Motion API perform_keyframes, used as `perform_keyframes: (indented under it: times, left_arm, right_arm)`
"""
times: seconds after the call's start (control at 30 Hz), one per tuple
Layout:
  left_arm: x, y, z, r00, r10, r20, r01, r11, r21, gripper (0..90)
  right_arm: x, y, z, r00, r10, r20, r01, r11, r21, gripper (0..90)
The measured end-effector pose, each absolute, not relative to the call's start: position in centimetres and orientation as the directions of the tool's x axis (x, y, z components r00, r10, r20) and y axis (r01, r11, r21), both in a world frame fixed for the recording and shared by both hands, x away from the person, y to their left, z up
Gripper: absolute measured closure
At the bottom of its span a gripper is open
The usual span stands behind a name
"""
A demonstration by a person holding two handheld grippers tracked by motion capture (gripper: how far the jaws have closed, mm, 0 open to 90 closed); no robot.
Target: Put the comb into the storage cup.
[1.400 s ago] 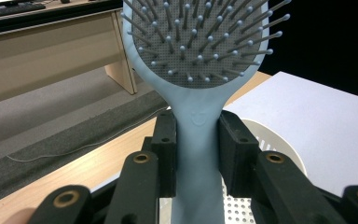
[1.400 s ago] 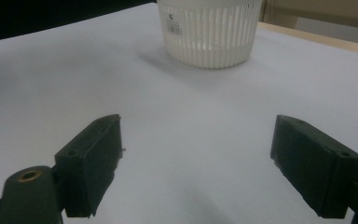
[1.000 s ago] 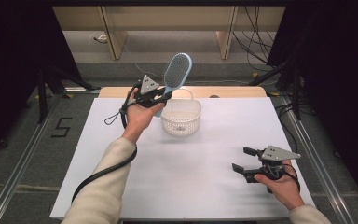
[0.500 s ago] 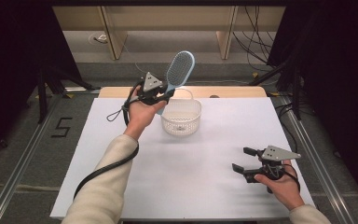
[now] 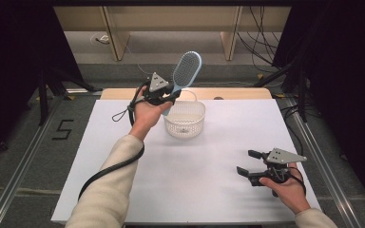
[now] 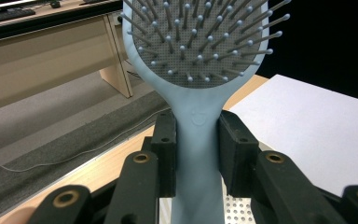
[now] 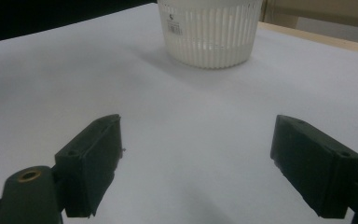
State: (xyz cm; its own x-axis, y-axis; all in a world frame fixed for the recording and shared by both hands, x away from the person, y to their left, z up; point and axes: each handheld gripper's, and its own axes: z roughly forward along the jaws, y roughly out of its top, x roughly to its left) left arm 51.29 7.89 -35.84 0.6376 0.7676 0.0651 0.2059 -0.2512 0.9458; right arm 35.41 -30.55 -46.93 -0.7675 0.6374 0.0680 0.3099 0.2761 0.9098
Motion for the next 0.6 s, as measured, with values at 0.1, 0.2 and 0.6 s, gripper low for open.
perform_keyframes:
  times: [0.1, 0.2, 0.6]
  left_arm:
    - [51.41, 7.69, -35.84, 0.639, 0.766, 0.065, 0.205, -0.251, 0.946, 69.9]
    - [51.54, 7.48, -35.88, 0.642, 0.764, 0.066, 0.205, -0.253, 0.945, 69.9]
    - [51.88, 6.90, -36.25, 0.650, 0.757, 0.072, 0.200, -0.262, 0.944, 69.9]
  right_arm:
    - [35.41, -30.56, -46.93, -0.767, 0.638, 0.068, 0.309, 0.276, 0.910, 17.4]
    - [35.42, -30.56, -46.93, -0.767, 0.638, 0.068, 0.309, 0.276, 0.910, 17.4]
    - [35.42, -30.57, -46.94, -0.767, 0.638, 0.071, 0.311, 0.272, 0.911, 17.4]
